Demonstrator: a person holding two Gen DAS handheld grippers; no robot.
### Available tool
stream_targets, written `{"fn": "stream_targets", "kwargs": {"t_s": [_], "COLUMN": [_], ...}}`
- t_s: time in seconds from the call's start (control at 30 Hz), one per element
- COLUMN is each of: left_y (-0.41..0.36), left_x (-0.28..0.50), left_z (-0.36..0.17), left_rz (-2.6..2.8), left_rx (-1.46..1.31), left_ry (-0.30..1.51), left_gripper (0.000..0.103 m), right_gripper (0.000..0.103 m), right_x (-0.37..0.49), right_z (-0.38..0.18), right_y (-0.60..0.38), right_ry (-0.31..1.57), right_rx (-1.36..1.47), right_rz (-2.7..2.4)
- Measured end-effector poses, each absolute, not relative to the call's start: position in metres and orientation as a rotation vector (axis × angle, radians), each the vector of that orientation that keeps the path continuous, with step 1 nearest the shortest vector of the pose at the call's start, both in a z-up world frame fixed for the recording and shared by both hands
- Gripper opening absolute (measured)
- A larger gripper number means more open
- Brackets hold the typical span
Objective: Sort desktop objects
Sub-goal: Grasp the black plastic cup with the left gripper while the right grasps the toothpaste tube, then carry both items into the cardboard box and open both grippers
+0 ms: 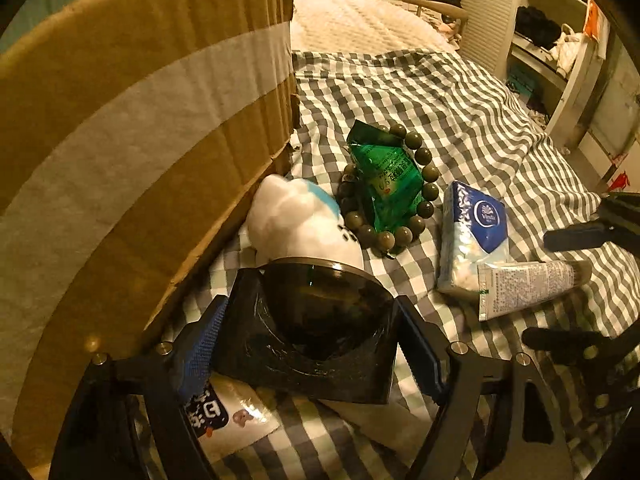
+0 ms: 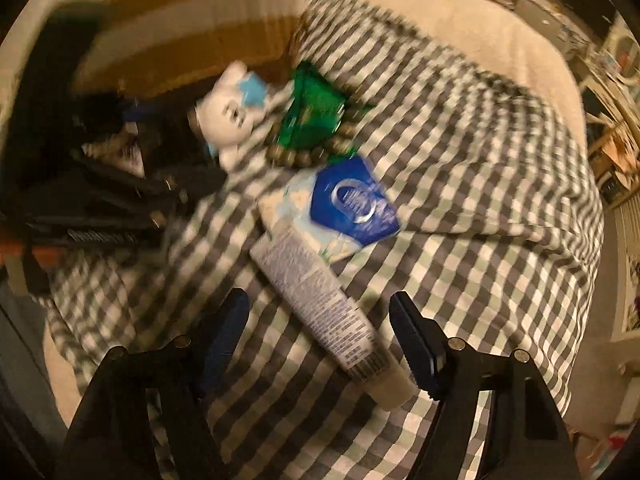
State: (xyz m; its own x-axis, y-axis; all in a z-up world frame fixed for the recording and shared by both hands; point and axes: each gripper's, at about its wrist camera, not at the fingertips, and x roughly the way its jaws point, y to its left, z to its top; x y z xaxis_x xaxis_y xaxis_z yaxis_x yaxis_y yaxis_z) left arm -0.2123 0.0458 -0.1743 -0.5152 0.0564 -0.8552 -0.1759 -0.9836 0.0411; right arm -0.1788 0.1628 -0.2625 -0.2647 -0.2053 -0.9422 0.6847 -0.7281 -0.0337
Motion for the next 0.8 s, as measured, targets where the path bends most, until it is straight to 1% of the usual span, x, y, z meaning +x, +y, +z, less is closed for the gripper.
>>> {"fn": "stream_targets", "kwargs": {"t_s": [0.03, 0.07, 0.13, 0.2, 0.23, 0.43, 0.57, 0.7, 0.8], "left_y": [0.044, 0.043, 0.037, 0.034, 0.032, 0.036, 0.033, 0.035, 0.033], "left_x": [-0.210, -0.207, -0.199, -0.196, -0.192, -0.185, -0.179, -0.174, -0.171], "left_z": [-0.172, -0.170, -0.162, -0.155, -0.150, -0.145, -0.134, -0.119, -0.110], "left_rz": [2.616, 2.615, 2.623, 2.626, 2.628, 2.640, 2.647, 2.662, 2.660], "left_rx": [-1.467, -1.462, -1.440, -1.412, -1.387, -1.340, -1.282, -1.166, -1.135], "left_ry": [0.188, 0.190, 0.176, 0.135, 0.104, 0.119, 0.053, 0.016, -0.036], "left_gripper": [0.082, 0.082, 0.082, 0.082, 0.082, 0.082, 0.082, 0.082, 0.082], "right_gripper": [0.062, 0.050, 0.044, 0.026, 0.024, 0.024, 0.024, 0.024, 0.024], "right_x": [-0.178, -0.177, -0.175, -0.171, -0.169, -0.146, -0.128, -0.114, -0.110], "right_z": [-0.266, -0.270, -0.271, -0.267, -0.265, -0.249, -0.231, -0.215, -0.211], "right_y": [0.161, 0.159, 0.158, 0.160, 0.161, 0.170, 0.178, 0.179, 0.176], "right_ry": [0.630, 0.682, 0.713, 0.676, 0.653, 0.588, 0.496, 0.422, 0.357], "right_rx": [1.434, 1.448, 1.456, 1.460, 1.464, 1.484, 1.470, 1.452, 1.517], "right_rz": [-2.021, -2.034, -2.070, -2.106, -2.125, -2.224, -2.274, -2.325, -2.339]}}
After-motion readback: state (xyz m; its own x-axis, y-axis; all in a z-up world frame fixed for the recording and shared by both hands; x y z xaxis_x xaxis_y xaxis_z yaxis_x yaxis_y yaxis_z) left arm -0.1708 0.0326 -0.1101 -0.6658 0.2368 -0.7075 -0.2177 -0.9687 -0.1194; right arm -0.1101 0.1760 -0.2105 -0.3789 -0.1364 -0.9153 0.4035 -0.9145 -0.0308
